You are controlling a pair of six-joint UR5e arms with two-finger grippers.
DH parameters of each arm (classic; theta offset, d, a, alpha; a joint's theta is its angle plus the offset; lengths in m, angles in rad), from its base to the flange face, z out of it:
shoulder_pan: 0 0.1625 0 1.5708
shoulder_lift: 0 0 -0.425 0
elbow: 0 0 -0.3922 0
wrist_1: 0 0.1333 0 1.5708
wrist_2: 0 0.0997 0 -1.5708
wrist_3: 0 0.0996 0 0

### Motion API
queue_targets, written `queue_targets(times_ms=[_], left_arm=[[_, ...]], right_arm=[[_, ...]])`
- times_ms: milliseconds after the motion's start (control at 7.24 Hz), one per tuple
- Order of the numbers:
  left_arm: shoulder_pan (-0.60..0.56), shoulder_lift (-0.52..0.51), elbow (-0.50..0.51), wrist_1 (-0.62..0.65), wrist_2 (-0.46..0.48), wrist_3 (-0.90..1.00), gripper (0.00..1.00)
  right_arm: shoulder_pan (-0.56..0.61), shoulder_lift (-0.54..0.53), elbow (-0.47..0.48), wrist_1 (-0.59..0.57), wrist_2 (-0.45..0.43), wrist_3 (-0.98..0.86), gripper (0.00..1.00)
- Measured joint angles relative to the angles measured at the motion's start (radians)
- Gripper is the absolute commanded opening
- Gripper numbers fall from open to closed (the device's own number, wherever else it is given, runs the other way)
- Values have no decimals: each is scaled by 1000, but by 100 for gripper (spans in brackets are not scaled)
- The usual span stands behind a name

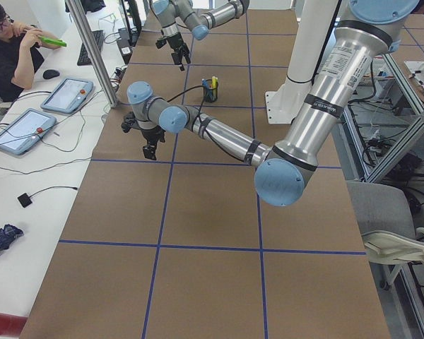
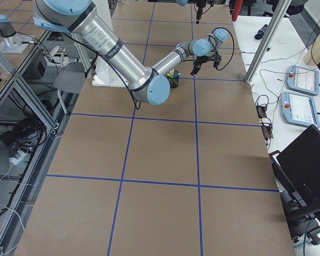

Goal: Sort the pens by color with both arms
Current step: 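Move the right gripper toward the pen cup while the left arm advances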

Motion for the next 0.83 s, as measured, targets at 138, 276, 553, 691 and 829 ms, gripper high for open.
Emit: queue_targets(times_ms=[138,276,553,691,829], left_arm=[[14,-16,-1,16,0,-16,100],[19,-24,-1,25,-1,-22,100],[22,-27,0,30,-1,-25,100],[22,-26,-1,30,0,-26,100],[23,-24,-2,31,0,-25,100]], right_arm=[[-11,2,-3,0,-15,0,100],[-23,1,-1,0,-20,2,99],[-46,-2,8,3,-18,14,99],[-51,-6,12,6,-14,16,99],[-54,-12,15,10,-9,16,96]])
